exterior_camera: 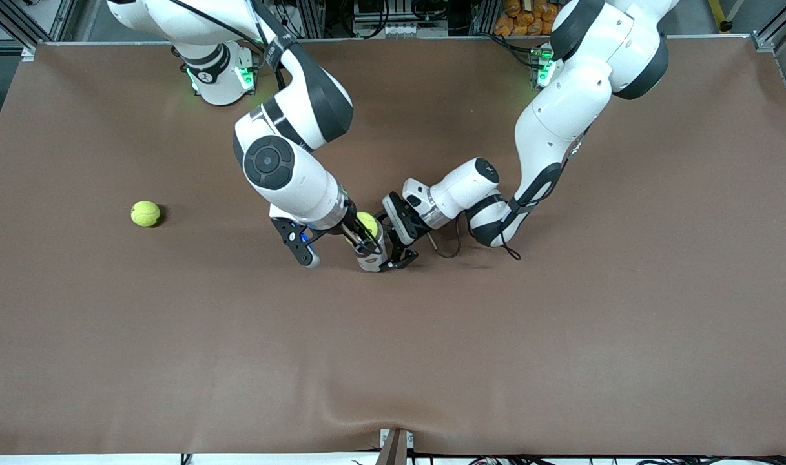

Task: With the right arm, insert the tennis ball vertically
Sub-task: 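Carry the ball with the right gripper over the can opening, then open the right gripper to drop the ball into the can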

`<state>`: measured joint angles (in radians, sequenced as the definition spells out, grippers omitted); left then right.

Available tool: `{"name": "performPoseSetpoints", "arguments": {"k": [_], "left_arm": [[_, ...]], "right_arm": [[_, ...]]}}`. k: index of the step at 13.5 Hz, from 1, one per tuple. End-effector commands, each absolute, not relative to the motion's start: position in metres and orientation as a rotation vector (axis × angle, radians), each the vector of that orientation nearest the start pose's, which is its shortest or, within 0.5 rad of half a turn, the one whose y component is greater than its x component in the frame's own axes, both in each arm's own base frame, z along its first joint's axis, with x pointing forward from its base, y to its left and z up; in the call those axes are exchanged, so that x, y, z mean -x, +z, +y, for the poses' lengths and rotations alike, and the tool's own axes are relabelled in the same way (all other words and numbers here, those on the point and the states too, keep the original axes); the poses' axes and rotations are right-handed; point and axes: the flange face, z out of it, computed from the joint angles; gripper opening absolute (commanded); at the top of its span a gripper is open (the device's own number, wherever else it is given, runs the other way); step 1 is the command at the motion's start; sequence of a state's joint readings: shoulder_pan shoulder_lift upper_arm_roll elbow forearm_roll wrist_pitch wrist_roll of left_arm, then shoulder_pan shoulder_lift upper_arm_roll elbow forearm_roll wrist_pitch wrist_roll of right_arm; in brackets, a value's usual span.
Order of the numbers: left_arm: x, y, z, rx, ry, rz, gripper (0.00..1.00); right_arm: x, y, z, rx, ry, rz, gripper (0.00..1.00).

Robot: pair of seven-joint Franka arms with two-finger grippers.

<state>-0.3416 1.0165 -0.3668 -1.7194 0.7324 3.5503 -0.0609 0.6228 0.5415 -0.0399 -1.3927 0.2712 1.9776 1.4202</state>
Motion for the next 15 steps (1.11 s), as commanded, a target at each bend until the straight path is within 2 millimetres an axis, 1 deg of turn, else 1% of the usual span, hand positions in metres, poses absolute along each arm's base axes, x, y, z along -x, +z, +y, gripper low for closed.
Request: {"name": "performPoseSetpoints", "arguments": {"k": [1, 2, 4, 6, 7, 9, 10, 11, 12, 13, 14, 15], "left_arm": [[-0.485, 0.151, -0.465, -2.011, 1.042, -1.349, 0.87], [-0.485, 0.151, -0.465, -2.011, 1.042, -1.349, 0.86], [-0.485, 0.151, -0.465, -2.011, 1.042, -1.349, 0.87], [-0.485, 0.151, -0.465, -2.011, 1.042, -1.349, 0.87], [-0.484, 0.151, -0.465, -2.009, 1.040, -1.353, 0.87], [-0.484, 0.151, -0.464, -1.998, 1.044, -1.371, 0.87], [-0.483, 0.151, -0.464, -1.997, 1.043, -1.371, 0.87], [-0.484, 0.151, -0.464, -1.997, 1.045, -1.371, 0.87], [-0.484, 0.151, -0.464, -1.997, 1.045, -1.371, 0.87], [-0.484, 0.152, -0.465, -1.995, 1.047, -1.370, 0.87], [-0.484, 0.153, -0.466, -1.994, 1.047, -1.370, 0.86], [-0.484, 0.153, -0.466, -1.994, 1.047, -1.370, 0.87]], "right_arm": [[-0.584, 0.386, 0.419, 2.661, 0.239, 1.362, 0.65], [-0.581, 0.386, 0.424, 2.656, 0.244, 1.369, 1.00], [-0.581, 0.387, 0.424, 2.657, 0.241, 1.370, 1.00], [-0.584, 0.396, 0.419, 2.646, 0.240, 1.370, 1.00], [-0.584, 0.408, 0.418, 2.644, 0.239, 1.360, 1.00], [-0.591, 0.430, 0.402, 2.659, 0.276, 1.377, 1.00], [-0.599, 0.450, 0.390, 2.660, 0.284, 1.375, 1.00], [-0.609, 0.464, 0.373, 2.657, 0.289, 1.380, 1.00], [-0.616, 0.468, 0.354, 2.673, 0.299, 1.375, 1.00], [-0.623, 0.478, 0.331, 2.701, 0.293, 1.332, 1.00], [-0.632, 0.480, 0.303, 2.734, 0.295, 1.271, 1.00], [-0.641, 0.477, 0.270, 2.774, 0.329, 1.222, 1.00]]}}
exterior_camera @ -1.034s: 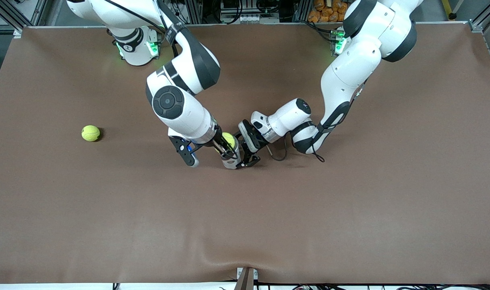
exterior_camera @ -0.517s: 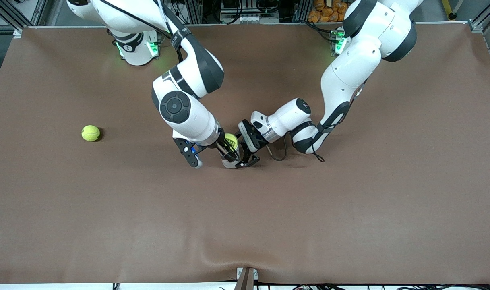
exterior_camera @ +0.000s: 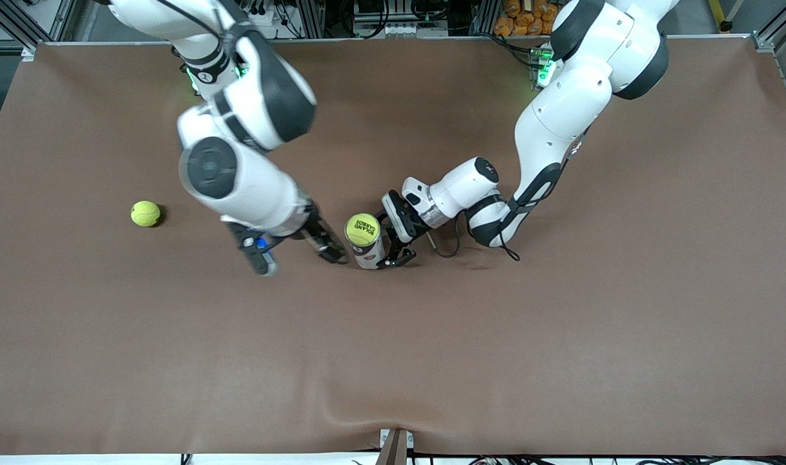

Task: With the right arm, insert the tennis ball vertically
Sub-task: 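Move the right gripper to the second tennis ball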

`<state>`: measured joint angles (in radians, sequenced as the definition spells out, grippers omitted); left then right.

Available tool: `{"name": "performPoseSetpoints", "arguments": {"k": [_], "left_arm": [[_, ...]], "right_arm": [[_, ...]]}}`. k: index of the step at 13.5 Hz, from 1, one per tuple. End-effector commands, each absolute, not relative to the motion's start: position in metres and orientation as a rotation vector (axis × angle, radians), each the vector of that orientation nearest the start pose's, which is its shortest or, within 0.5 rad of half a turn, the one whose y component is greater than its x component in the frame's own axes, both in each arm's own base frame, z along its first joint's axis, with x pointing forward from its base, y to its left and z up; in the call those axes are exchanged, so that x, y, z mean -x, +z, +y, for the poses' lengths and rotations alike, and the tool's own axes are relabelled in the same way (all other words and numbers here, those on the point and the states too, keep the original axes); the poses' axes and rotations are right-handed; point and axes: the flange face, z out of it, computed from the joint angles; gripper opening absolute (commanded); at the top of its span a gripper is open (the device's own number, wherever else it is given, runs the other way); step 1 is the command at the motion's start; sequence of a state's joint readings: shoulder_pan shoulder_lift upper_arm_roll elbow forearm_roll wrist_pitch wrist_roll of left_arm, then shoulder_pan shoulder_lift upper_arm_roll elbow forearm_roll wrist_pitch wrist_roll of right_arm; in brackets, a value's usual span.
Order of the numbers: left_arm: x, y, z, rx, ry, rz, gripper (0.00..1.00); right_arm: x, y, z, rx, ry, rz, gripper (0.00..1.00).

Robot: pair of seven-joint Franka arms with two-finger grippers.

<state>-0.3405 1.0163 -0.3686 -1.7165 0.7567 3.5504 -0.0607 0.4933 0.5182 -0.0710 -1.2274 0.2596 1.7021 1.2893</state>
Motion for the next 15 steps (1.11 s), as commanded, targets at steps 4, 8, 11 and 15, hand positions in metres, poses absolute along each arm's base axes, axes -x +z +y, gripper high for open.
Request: {"name": "performPoseSetpoints", "arguments": {"k": [4, 8, 11, 15], "left_arm": [[-0.484, 0.153, -0.466, -1.995, 1.047, -1.369, 0.90], [-0.483, 0.153, -0.467, -1.991, 1.048, -1.371, 0.89], [-0.483, 0.153, -0.466, -1.994, 1.046, -1.370, 0.89], [-0.483, 0.153, -0.467, -1.991, 1.048, -1.371, 0.76]], "right_arm": [[-0.663, 0.430, 0.137, 2.937, 0.439, 0.938, 1.00], [-0.651, 0.378, 0.038, 3.078, 0.553, 0.710, 1.00], [-0.617, 0.345, -0.026, 3.071, 0.521, 0.446, 1.00], [-0.573, 0.315, -0.106, 3.088, 0.545, 0.260, 1.00]]}}
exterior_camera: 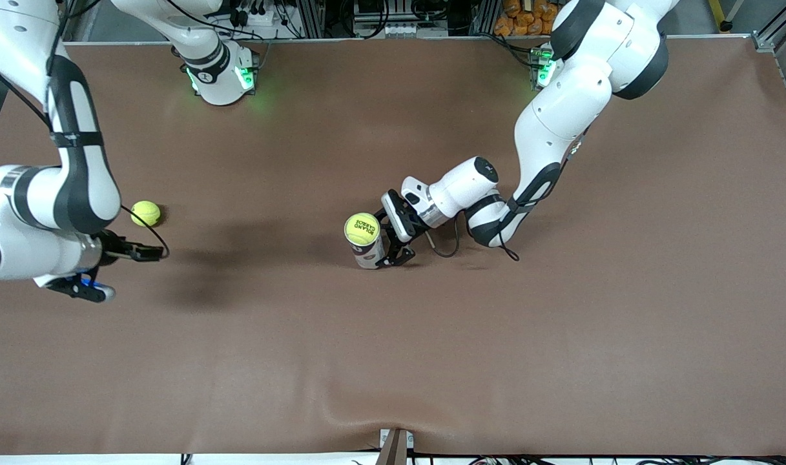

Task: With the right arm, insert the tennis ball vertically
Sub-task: 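Move the right gripper to the second tennis ball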

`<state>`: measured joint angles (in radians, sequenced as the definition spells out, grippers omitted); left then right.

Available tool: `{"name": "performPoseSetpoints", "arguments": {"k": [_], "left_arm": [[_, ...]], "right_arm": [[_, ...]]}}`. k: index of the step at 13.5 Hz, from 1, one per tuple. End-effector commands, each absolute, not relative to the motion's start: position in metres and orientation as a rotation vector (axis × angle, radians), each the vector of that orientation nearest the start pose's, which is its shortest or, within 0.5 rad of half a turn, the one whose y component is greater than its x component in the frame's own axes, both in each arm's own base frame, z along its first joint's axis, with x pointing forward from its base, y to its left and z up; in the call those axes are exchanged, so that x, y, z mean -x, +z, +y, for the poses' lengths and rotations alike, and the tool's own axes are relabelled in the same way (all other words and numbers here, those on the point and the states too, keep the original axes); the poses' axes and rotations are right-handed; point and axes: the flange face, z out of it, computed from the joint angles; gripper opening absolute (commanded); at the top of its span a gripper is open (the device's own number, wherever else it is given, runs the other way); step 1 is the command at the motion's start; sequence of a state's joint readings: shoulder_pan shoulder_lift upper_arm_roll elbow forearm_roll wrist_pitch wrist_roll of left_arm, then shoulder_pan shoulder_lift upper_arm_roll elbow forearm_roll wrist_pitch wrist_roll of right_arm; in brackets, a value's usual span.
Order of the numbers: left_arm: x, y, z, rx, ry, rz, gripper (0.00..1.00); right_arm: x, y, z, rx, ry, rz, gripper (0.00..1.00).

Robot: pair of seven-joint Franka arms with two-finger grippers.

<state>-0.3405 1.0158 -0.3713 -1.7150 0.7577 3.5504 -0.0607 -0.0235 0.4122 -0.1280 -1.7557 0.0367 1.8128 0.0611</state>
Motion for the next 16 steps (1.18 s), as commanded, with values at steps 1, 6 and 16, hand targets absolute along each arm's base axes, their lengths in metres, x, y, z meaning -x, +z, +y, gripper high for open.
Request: {"name": "performPoseSetpoints", "arguments": {"k": [1, 6, 16], "left_arm": [[-0.483, 0.153, -0.467, -1.993, 1.046, -1.372, 0.72], [-0.483, 0.153, -0.467, -1.993, 1.046, -1.372, 0.72], [-0.483, 0.153, -0.467, -1.993, 1.046, -1.372, 0.74]], "right_arm": [[-0.558, 0.303, -0.126, 3.085, 0.534, 0.252, 1.00], [-0.508, 0.255, -0.142, 3.091, 0.451, 0.217, 1.00], [-0.476, 0.212, -0.144, 3.109, 0.397, 0.228, 1.00]]}}
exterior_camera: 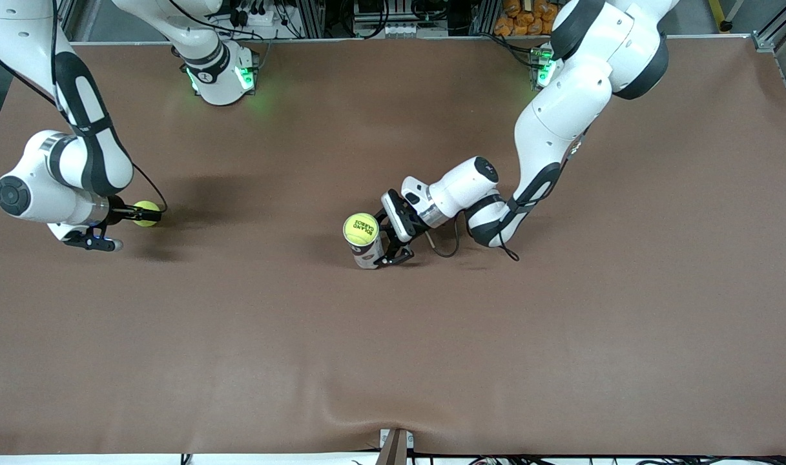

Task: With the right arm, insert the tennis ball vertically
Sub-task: 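Grasp the second tennis ball with the right gripper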

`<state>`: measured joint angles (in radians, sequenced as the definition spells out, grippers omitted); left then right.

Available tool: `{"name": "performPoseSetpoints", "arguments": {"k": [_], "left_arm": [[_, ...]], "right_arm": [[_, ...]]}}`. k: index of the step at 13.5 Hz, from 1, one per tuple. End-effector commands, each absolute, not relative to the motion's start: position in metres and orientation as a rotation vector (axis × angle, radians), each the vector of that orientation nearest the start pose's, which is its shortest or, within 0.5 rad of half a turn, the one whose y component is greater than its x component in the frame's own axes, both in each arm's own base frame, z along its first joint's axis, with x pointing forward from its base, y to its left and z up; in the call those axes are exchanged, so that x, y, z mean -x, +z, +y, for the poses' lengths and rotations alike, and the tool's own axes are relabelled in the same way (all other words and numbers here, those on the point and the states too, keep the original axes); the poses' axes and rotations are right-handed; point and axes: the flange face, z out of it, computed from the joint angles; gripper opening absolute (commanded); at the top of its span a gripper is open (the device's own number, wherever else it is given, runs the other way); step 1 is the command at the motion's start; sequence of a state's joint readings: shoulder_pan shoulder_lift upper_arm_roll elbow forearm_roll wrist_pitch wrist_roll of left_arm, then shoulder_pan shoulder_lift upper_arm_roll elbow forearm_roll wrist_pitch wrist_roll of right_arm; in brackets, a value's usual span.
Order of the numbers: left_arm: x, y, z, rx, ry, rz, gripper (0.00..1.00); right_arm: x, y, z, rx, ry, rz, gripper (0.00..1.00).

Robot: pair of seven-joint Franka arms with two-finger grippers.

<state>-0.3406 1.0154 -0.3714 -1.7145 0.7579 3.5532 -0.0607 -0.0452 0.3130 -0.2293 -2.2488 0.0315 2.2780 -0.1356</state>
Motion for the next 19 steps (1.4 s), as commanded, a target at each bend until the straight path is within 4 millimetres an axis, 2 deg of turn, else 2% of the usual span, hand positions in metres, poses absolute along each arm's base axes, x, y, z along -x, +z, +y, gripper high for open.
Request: {"name": "performPoseSetpoints", "arguments": {"k": [1, 2, 3, 5, 6, 9, 11, 14, 17, 19], "left_arm": [[-0.484, 0.153, -0.466, -1.994, 1.047, -1.372, 0.74], [-0.484, 0.153, -0.466, -1.993, 1.048, -1.371, 0.74], [-0.484, 0.153, -0.466, -1.994, 1.047, -1.372, 0.74], [-0.484, 0.153, -0.466, -1.994, 1.047, -1.372, 0.74], [-0.484, 0.153, -0.466, -1.994, 1.049, -1.372, 0.74], [-0.484, 0.154, -0.467, -1.992, 1.048, -1.371, 0.74], [-0.484, 0.154, -0.467, -1.992, 1.048, -1.371, 0.74], [-0.484, 0.154, -0.467, -1.992, 1.048, -1.371, 0.74], [-0.484, 0.153, -0.466, -1.994, 1.049, -1.372, 0.74], [-0.483, 0.153, -0.467, -1.993, 1.047, -1.371, 0.74]], "right_arm": [[-0.475, 0.210, -0.147, 3.112, 0.394, 0.230, 1.00], [-0.474, 0.208, -0.151, 3.114, 0.400, 0.215, 1.00], [-0.472, 0.207, -0.158, 3.116, 0.398, 0.194, 0.90], [-0.470, 0.208, -0.167, 3.115, 0.398, 0.148, 0.41], [-0.469, 0.207, -0.167, 3.115, 0.400, 0.148, 0.27], [-0.473, 0.212, -0.167, 3.117, 0.391, 0.152, 0.00], [-0.486, 0.223, -0.164, 3.120, 0.373, 0.157, 0.00], [-0.524, 0.267, -0.158, 3.080, 0.405, 0.191, 0.00], [-0.560, 0.312, -0.116, 3.001, 0.401, 0.344, 0.00], [-0.584, 0.342, -0.069, 2.983, 0.394, 0.484, 0.00]]}}
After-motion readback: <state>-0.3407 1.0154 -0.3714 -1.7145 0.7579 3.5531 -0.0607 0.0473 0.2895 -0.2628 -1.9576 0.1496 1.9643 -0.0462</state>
